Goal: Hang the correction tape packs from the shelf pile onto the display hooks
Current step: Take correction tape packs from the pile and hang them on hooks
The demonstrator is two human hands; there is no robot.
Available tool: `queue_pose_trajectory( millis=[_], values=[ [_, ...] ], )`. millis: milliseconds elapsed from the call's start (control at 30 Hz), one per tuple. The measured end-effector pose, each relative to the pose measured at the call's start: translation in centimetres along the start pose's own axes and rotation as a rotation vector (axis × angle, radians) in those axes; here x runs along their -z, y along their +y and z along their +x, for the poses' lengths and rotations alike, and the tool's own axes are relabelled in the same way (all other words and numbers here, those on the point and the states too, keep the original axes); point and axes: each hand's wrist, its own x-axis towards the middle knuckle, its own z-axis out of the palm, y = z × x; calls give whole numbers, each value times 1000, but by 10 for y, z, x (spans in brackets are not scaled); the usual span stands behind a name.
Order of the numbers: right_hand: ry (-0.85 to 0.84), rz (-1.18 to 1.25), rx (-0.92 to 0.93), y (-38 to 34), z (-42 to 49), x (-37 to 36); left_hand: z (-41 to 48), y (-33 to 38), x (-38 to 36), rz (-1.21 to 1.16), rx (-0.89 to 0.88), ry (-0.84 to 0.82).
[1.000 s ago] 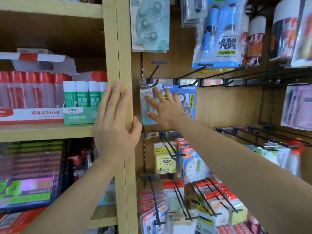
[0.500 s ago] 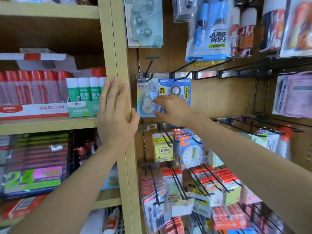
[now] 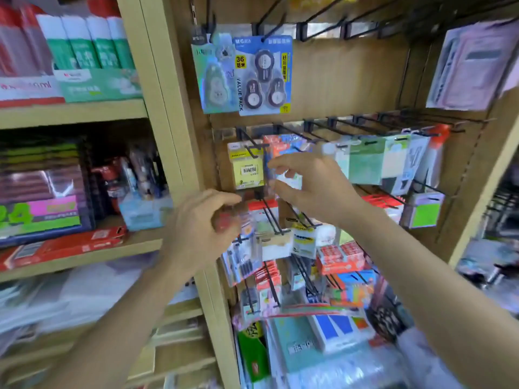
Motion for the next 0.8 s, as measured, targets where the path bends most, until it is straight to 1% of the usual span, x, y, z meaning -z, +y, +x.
queue_pose_trajectory(
  millis=[133,233,367,567,667,800],
  values=[
    [-51,-7,-67,15,-74,-38,-79,-7,-44,-46,159,-263],
    [-126,-23,-179,31,-132,-73,-139,-16,-75,-64,306,-431],
    [-322,22,-380,49,-212,-116,-225,-14,-109,-82,493,-611],
    [-638,112,-738,59,-320,-165,-348,-7,-140,-92,786,-878],
    [-781,139,-833,59,-368,-188,-397,-1,-152,-114,935,-970],
    [-949,157,-933,58,-422,-215,-453,7,-167,-142,1071,-1047]
  ],
)
